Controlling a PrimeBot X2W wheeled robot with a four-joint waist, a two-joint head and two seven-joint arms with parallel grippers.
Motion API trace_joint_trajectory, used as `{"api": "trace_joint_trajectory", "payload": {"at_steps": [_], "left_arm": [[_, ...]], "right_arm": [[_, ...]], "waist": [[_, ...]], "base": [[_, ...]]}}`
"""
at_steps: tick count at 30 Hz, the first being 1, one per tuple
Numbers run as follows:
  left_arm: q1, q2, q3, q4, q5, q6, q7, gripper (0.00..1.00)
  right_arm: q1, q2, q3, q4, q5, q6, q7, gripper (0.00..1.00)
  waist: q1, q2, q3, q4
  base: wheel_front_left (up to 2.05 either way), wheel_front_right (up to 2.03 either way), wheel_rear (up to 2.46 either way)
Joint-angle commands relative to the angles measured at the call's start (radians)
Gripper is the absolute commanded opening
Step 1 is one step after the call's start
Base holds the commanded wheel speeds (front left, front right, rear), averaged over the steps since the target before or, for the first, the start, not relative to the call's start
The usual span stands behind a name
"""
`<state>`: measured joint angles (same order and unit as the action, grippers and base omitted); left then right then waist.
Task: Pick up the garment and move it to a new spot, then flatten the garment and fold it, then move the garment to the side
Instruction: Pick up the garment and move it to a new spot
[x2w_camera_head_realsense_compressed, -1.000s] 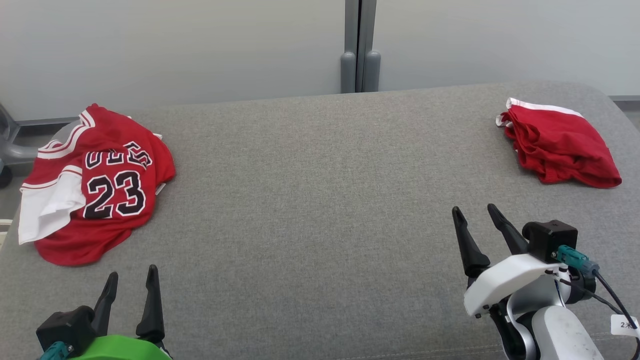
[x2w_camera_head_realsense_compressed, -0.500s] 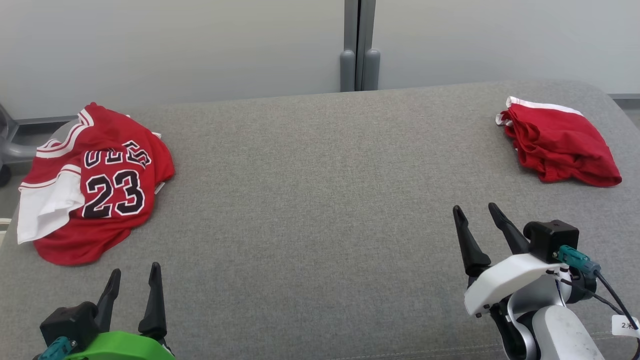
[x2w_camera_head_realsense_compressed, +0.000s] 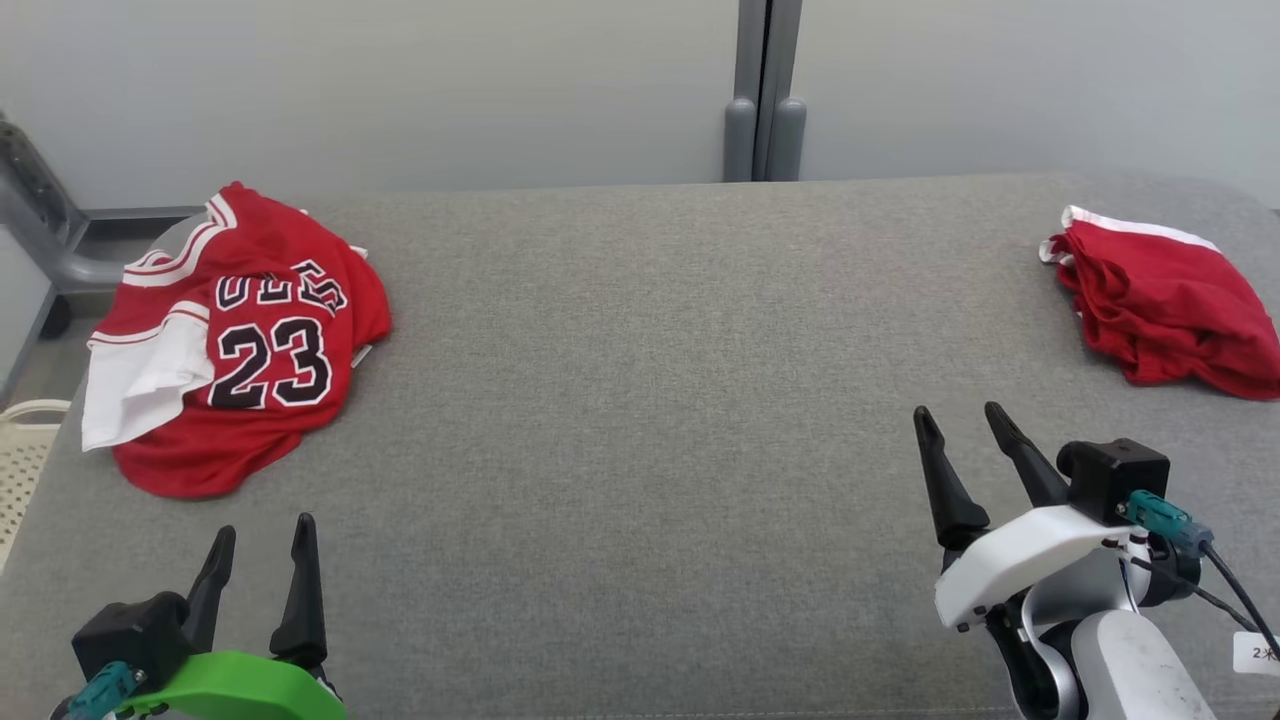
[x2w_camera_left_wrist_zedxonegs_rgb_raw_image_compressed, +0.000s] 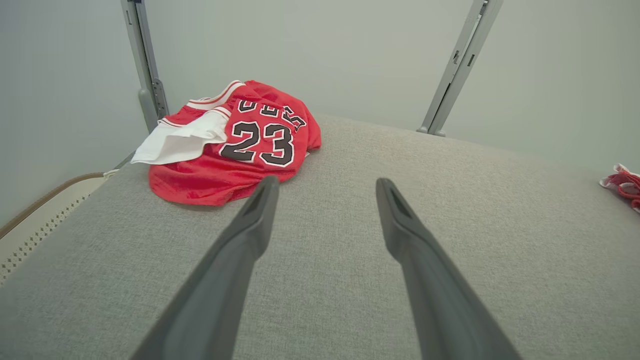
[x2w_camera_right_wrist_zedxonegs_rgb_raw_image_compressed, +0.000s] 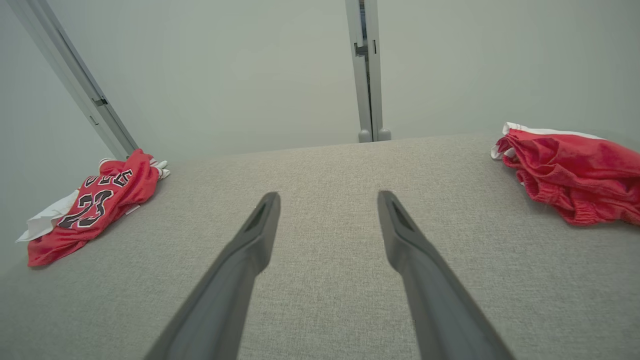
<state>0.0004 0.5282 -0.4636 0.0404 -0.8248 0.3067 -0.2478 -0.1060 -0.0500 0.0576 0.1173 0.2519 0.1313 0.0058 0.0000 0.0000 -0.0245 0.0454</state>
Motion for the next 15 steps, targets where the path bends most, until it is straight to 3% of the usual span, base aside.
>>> {"api": "trace_joint_trajectory", "payload": {"at_steps": [1,15], "left_arm": [[-0.016,0.01,0.004,0.003,0.005,-0.002,-0.003,1.0],[-0.021,-0.001,-0.008,-0.012,0.02,0.009,0.002,1.0]], "right_arm": [[0.012,-0.001,-0.003,-0.006,0.004,-0.001,-0.006,1.0],[0.036,-0.002,-0.001,-0.029,-0.001,-0.001,-0.008,1.0]], "waist": [[0.0,0.0,0.001,0.039],[0.0,0.0,0.015,0.311]], "base": [[0.0,0.0,0.0],[0.0,0.0,0.0]]}}
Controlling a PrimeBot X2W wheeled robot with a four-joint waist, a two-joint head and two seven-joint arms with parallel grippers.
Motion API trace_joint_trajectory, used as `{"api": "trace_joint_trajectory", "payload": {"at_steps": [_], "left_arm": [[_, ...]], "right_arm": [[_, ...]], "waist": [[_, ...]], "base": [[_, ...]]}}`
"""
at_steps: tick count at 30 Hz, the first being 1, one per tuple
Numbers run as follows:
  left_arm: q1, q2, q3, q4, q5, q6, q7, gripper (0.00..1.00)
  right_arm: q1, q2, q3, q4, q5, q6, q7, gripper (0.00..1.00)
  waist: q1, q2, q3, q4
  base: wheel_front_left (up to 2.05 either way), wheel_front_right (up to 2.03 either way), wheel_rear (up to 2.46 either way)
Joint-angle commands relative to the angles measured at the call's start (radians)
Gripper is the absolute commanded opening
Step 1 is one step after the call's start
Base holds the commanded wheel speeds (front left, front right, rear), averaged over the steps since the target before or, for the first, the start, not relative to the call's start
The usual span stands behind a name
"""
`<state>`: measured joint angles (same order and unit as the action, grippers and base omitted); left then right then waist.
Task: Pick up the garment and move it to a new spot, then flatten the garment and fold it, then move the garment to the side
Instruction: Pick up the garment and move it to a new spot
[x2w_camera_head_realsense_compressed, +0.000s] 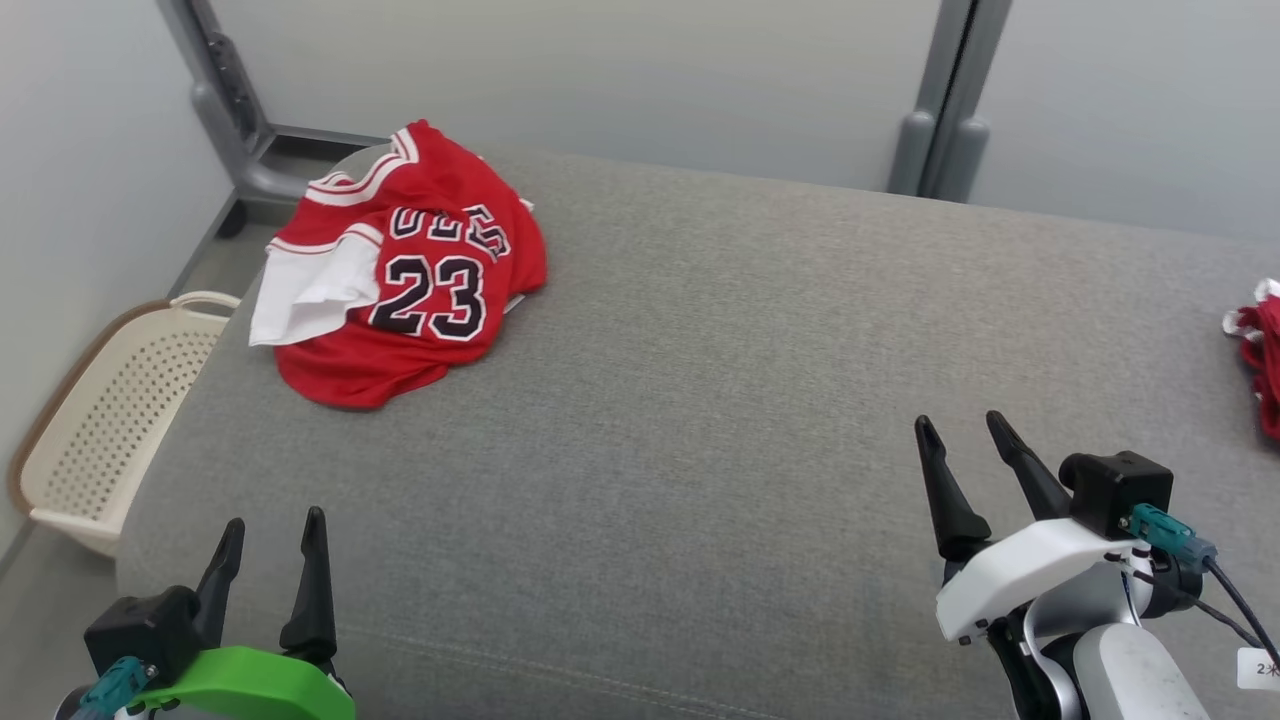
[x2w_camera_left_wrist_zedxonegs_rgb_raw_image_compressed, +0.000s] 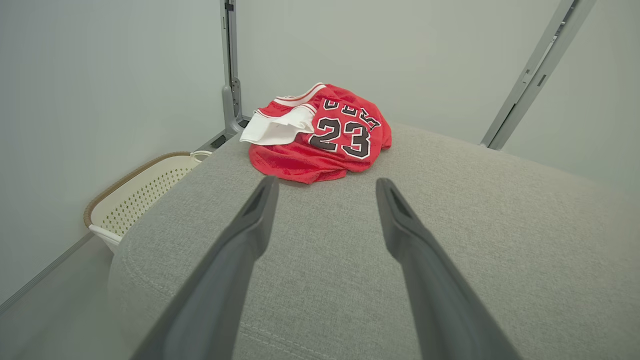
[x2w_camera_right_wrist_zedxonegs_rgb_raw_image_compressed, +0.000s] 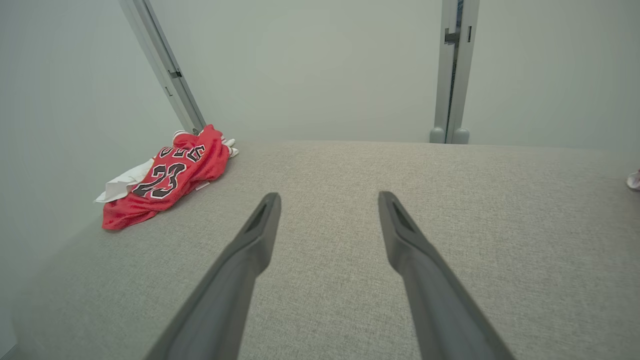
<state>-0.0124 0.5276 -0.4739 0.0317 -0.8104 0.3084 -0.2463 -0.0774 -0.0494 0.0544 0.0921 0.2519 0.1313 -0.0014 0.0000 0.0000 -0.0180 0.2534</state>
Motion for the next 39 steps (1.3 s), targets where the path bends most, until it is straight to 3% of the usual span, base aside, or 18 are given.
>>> {"api": "trace_joint_trajectory", "payload": {"at_steps": [1,9,17,22,29,39], "left_arm": [[-0.008,-0.001,0.003,-0.004,0.005,0.008,0.0,1.0],[0.003,0.002,0.01,-0.013,0.0,0.012,-0.001,1.0],[-0.023,0.014,0.006,-0.038,-0.001,0.002,0.016,1.0],[-0.103,0.049,0.0,-0.056,0.024,-0.02,0.061,1.0],[-0.346,0.118,0.021,-0.054,0.023,-0.094,0.183,1.0],[-0.691,0.219,0.077,0.102,-0.063,-0.201,0.435,1.0]], "right_arm": [[0.008,-0.002,0.005,-0.004,0.0,-0.001,-0.001,1.0],[0.013,-0.002,0.01,0.006,0.009,-0.001,-0.008,1.0],[0.013,-0.003,0.035,0.019,0.015,-0.001,-0.006,1.0],[0.004,-0.003,0.035,0.018,0.011,-0.001,-0.005,1.0],[-0.032,-0.003,0.03,-0.004,-0.007,-0.001,-0.001,1.0],[-0.11,-0.003,0.014,-0.061,-0.035,-0.001,0.0,1.0]], "waist": [[0.0,0.0,0.009,0.12],[0.0,0.0,0.008,0.202],[0.0,0.0,0.007,0.183],[0.0,0.0,0.019,0.137],[0.0,0.0,0.074,0.036],[0.0,0.0,0.25,-0.16]], "base": [[0.0,0.0,0.0],[0.0,0.0,0.0],[0.0,0.0,0.0],[0.0,0.0,0.0],[0.0,0.0,0.0],[0.0,0.0,0.0]]}}
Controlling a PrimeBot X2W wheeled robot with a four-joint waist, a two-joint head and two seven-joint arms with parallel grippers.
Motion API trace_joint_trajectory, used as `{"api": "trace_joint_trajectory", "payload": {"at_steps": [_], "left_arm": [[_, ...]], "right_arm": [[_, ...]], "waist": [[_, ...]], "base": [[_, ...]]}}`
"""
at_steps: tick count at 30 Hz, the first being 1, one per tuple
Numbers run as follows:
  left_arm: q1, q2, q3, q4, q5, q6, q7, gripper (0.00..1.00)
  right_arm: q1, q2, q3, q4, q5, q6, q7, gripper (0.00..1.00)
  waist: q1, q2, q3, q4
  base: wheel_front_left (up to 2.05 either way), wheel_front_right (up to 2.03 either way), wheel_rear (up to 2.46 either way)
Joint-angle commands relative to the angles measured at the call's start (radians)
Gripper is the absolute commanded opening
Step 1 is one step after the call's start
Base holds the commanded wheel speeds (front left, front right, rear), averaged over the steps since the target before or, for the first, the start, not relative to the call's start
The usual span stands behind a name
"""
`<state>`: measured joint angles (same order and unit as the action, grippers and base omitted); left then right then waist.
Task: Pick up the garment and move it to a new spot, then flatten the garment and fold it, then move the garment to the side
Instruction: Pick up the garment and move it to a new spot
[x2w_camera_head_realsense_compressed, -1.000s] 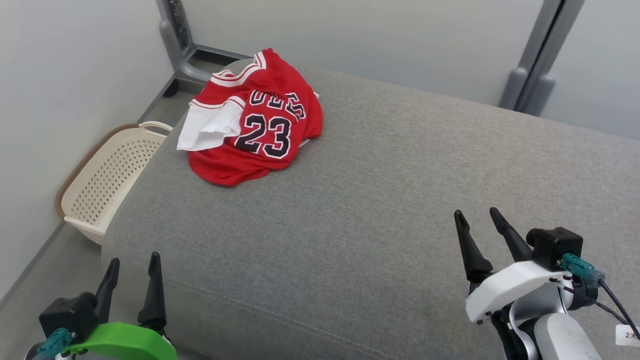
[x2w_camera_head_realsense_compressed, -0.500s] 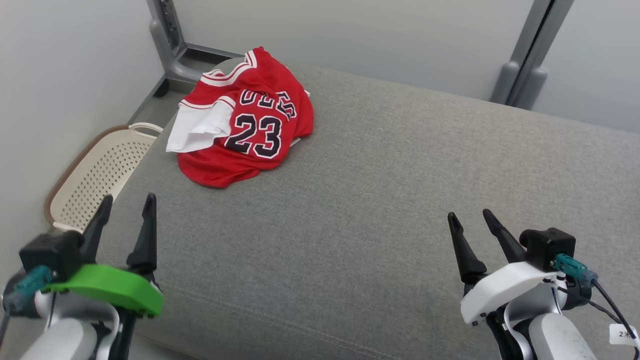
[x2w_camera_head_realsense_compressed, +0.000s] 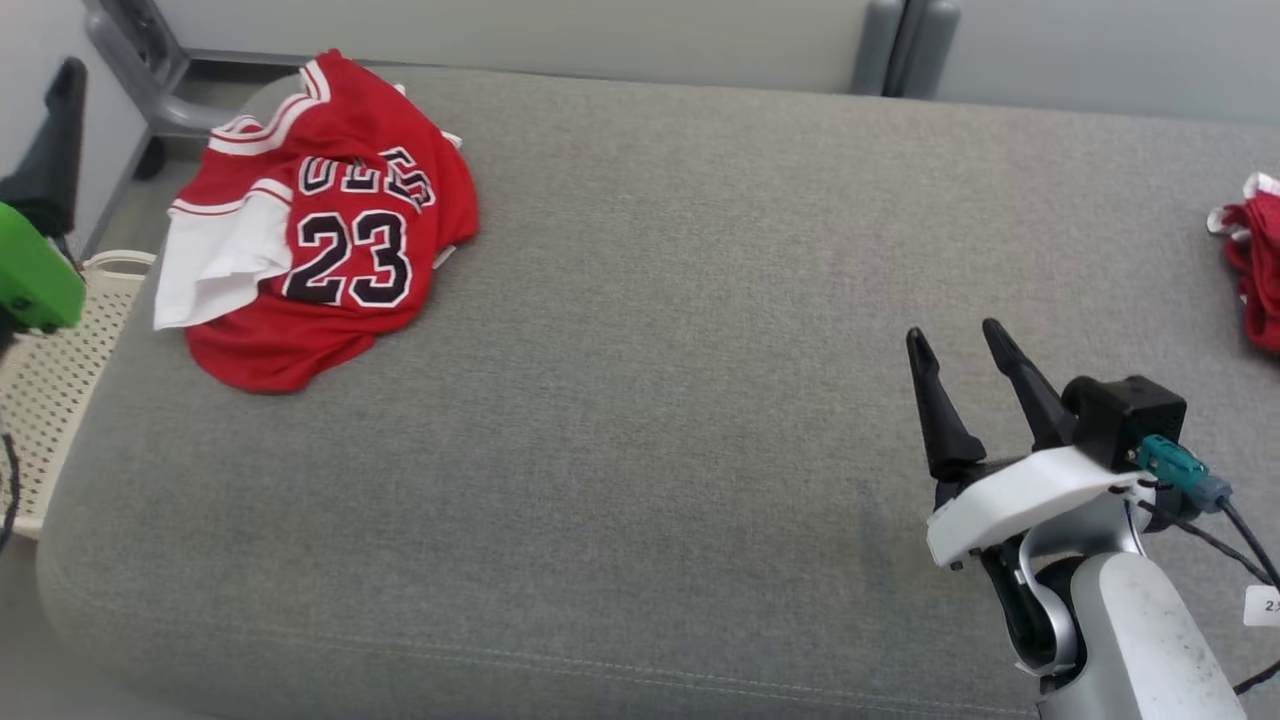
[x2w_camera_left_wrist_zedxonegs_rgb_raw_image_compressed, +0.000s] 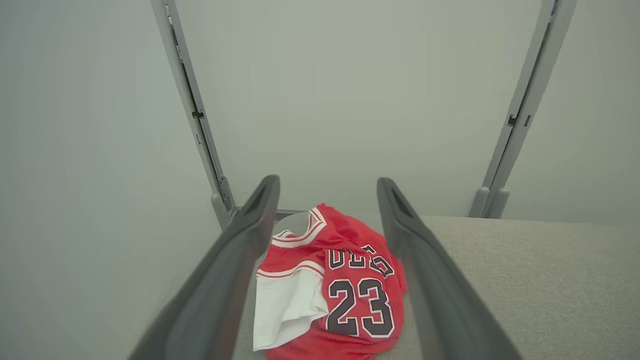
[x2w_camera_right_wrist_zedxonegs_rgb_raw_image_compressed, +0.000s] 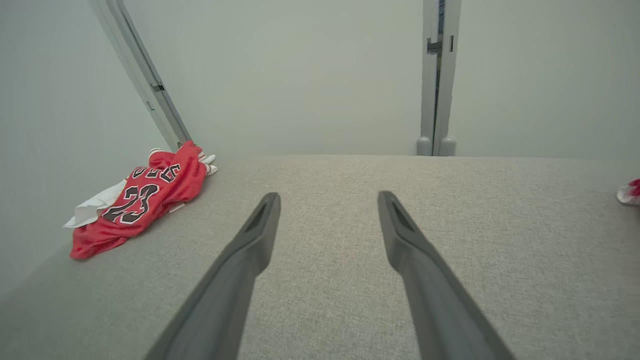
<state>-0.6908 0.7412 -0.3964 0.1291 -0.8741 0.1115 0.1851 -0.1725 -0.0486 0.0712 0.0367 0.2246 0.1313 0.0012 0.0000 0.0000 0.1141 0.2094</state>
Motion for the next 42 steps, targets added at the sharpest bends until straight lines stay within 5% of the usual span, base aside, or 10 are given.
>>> {"api": "trace_joint_trajectory", "payload": {"at_steps": [1,16,33,40,41,42], "left_arm": [[-0.04,0.018,0.005,0.027,-0.007,-0.008,0.026,1.0],[-0.239,0.133,0.05,0.298,-0.031,0.002,0.2,1.0],[-0.32,0.184,0.05,0.487,-0.032,-0.023,0.264,1.0],[-0.327,0.149,0.042,0.538,-0.047,-0.033,0.274,1.0],[-0.329,0.144,0.039,0.541,-0.049,-0.038,0.275,0.53],[-0.331,0.139,0.04,0.545,-0.053,-0.041,0.272,0.38]], "right_arm": [[-0.027,-0.003,-0.003,-0.012,-0.01,-0.001,-0.004,1.0],[-0.171,-0.002,0.005,-0.12,-0.014,-0.001,-0.018,1.0],[-0.17,-0.012,-0.01,-0.215,-0.053,-0.001,0.014,1.0],[-0.178,-0.02,-0.012,-0.223,-0.048,-0.001,0.02,1.0],[-0.178,-0.02,-0.012,-0.221,-0.048,-0.001,0.021,1.0],[-0.178,-0.019,-0.012,-0.22,-0.05,-0.001,0.021,1.0]], "waist": [[0.0,0.0,0.142,-0.136],[0.0,0.0,0.453,-0.307],[0.0,0.0,0.604,-0.308],[0.0,0.0,0.615,-0.307],[0.0,0.0,0.614,-0.306],[0.0,0.0,0.612,-0.306]], "base": [[0.0,0.0,0.0],[0.0,0.0,0.0],[0.0,0.0,0.0],[0.0,0.0,0.0],[0.0,0.0,0.0],[0.0,0.0,0.0]]}}
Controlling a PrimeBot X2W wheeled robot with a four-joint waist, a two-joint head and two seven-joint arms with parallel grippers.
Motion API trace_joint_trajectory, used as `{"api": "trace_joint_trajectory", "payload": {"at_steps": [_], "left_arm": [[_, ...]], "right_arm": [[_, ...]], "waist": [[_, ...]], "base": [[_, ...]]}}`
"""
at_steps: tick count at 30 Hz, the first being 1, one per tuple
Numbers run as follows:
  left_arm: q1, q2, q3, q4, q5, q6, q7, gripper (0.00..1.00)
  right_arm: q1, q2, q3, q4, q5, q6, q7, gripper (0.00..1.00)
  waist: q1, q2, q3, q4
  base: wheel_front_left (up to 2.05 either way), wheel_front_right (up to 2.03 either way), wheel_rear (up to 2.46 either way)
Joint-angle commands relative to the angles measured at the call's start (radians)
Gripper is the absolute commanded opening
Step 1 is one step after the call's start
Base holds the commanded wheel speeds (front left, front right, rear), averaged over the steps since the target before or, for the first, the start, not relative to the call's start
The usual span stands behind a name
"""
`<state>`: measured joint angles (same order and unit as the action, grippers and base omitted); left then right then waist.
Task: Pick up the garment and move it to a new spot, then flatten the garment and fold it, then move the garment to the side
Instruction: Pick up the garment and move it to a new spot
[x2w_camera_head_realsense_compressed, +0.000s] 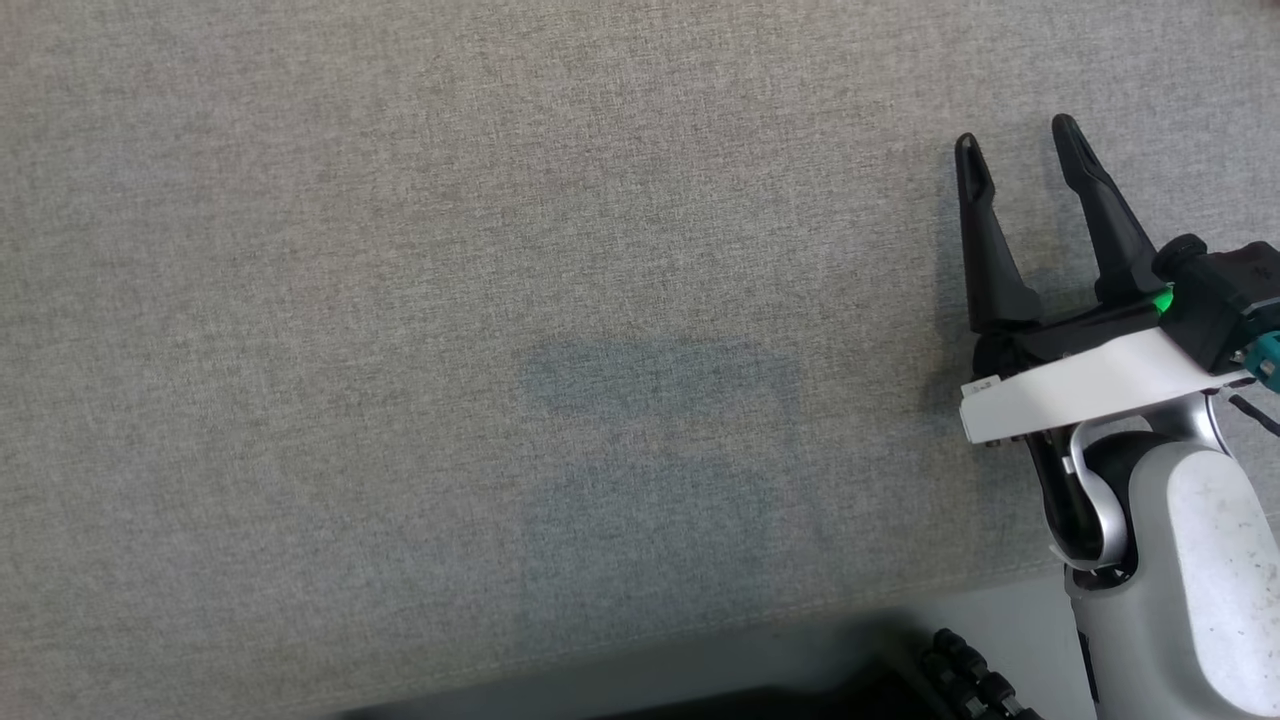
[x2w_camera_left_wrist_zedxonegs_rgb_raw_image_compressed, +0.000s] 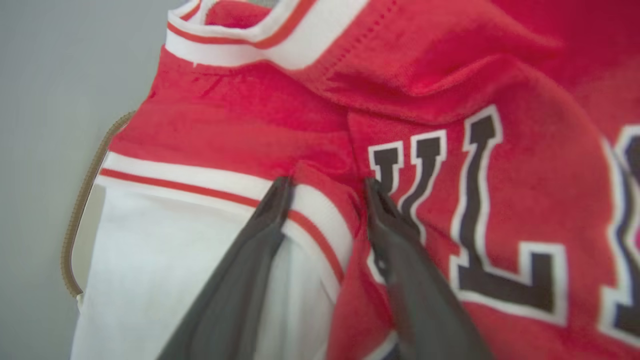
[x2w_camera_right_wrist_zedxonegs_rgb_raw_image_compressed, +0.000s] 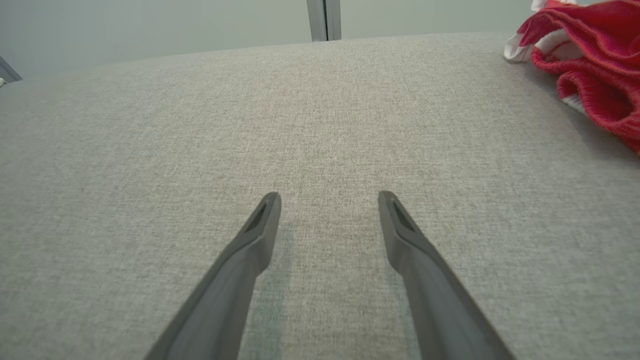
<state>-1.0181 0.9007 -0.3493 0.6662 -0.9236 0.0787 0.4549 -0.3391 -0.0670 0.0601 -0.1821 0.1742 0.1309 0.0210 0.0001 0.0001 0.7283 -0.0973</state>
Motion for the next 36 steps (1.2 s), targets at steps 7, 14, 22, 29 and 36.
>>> {"api": "trace_joint_trajectory", "payload": {"at_steps": [7,14,22,29,36], "left_arm": [[-0.034,0.006,-0.02,0.026,0.061,-0.01,-0.103,0.0],[-0.077,-0.001,-0.047,0.034,0.134,-0.033,-0.233,0.0],[-0.142,-0.076,-0.131,-0.017,0.195,-0.113,-0.271,0.0],[-0.146,-0.211,-0.227,-0.089,0.232,-0.13,-0.257,0.0],[-0.065,-0.375,-0.311,-0.118,0.229,-0.114,-0.26,0.0]], "right_arm": [[-0.02,0.002,0.009,0.014,0.002,0.0,-0.015,1.0],[-0.009,0.004,0.0,0.045,0.004,-0.001,-0.037,1.0],[0.013,0.009,-0.002,0.105,0.02,-0.001,-0.061,1.0],[0.049,0.014,-0.014,0.151,0.039,0.0,-0.079,1.0],[0.08,0.015,0.003,0.188,0.068,0.0,-0.1,1.0]], "waist": [[-0.0001,-0.0001,-0.026,-0.005],[-0.0001,-0.0001,-0.095,-0.002],[-0.0001,-0.0001,-0.228,-0.004],[-0.0001,-0.0001,-0.333,-0.011],[-0.0001,-0.0001,-0.407,-0.034]], "base": [[0.0,0.0,0.0],[0.0,0.0,0.0],[0.0,0.0,0.0],[0.0,0.0,0.0],[0.0,0.0,0.0]]}}
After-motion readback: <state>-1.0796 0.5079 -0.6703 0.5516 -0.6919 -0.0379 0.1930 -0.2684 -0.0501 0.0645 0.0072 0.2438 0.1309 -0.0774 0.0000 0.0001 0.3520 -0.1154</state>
